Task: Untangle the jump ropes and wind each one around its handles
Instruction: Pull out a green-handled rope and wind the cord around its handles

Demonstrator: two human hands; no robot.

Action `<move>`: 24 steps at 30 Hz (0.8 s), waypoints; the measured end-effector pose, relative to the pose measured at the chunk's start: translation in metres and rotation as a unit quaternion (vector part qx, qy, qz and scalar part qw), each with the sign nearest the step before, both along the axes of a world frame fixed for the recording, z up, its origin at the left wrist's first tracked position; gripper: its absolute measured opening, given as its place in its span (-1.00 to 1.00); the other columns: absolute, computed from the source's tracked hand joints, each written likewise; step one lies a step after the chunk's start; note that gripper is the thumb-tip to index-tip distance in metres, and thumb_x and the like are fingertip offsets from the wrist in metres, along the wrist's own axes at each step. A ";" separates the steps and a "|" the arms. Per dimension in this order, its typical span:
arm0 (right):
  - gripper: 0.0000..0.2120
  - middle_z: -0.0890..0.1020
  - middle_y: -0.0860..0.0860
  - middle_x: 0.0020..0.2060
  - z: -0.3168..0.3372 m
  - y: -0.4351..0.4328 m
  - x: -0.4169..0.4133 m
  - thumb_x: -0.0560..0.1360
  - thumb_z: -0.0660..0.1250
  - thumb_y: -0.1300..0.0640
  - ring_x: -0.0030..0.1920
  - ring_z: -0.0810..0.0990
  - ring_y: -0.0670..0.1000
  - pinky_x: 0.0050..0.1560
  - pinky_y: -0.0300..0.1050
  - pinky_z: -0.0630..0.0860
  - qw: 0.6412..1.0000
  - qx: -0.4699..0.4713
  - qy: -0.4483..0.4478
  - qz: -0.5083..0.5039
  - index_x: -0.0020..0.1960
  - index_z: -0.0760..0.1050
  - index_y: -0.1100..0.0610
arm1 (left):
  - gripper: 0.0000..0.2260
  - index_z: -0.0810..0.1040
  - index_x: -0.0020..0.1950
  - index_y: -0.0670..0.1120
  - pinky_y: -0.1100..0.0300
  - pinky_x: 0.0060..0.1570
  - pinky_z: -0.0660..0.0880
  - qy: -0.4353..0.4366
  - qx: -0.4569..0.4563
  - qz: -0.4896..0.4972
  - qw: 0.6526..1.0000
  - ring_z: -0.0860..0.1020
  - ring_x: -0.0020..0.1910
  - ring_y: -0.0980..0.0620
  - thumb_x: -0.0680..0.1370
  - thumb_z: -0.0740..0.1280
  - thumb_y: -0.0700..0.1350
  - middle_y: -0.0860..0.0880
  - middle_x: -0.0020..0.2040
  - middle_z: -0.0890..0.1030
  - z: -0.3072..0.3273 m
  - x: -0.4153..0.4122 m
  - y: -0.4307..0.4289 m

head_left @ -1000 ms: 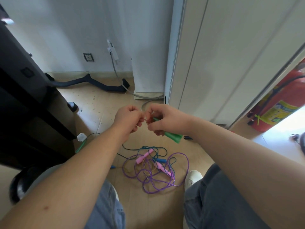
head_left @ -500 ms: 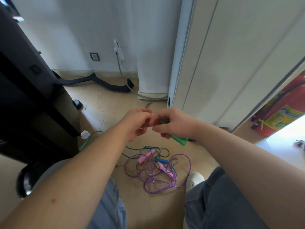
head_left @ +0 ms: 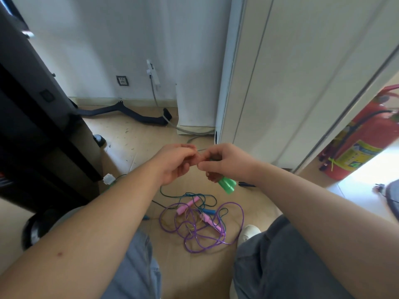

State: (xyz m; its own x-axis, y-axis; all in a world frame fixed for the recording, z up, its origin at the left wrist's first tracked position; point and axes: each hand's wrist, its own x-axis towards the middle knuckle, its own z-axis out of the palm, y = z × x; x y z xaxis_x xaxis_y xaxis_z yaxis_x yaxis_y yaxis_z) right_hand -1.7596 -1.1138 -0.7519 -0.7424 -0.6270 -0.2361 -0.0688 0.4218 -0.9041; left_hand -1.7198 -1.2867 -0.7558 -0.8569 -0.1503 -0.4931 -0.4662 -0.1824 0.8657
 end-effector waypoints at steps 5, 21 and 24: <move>-0.83 0.73 -0.01 -0.27 0.004 0.008 0.010 0.56 0.42 0.06 -0.31 0.67 0.06 -0.25 -0.07 0.66 0.996 -0.023 0.013 -0.084 0.00 0.52 0.16 | -0.89 0.61 0.10 -0.11 0.38 -0.50 0.42 0.033 -0.045 -0.056 0.997 0.60 -0.32 0.17 0.58 0.38 -0.18 -0.02 -0.21 0.69 0.011 0.013 0.011; -0.84 0.72 0.03 -0.11 0.014 -0.022 -0.064 0.44 0.53 0.02 0.00 0.67 0.04 0.03 0.02 0.65 0.992 0.038 0.036 -0.114 -0.05 0.68 0.08 | -0.76 0.60 0.20 -0.11 0.19 -0.14 0.62 0.033 -0.043 -0.060 0.997 0.61 -0.13 0.07 0.54 0.42 -0.20 -0.06 -0.02 0.66 0.016 -0.033 -0.019; -0.84 0.70 0.03 -0.06 -0.002 -0.043 -0.101 0.47 0.51 0.01 0.03 0.65 0.04 0.08 0.05 0.65 0.994 0.057 0.027 -0.090 -0.03 0.66 0.08 | -0.79 0.61 0.21 -0.05 0.18 -0.13 0.59 0.019 -0.088 -0.058 0.994 0.61 -0.01 0.05 0.57 0.39 -0.14 -0.04 0.08 0.66 -0.001 -0.066 -0.034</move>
State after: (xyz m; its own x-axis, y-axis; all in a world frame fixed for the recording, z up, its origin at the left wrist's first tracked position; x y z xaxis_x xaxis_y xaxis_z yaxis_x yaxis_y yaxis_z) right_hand -1.8608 -1.1572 -0.7536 -0.8536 -0.4550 -0.2535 -0.0312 0.5304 -0.8472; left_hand -1.7854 -1.3203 -0.7566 -0.8913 -0.1302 -0.4343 -0.4410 0.0264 0.8971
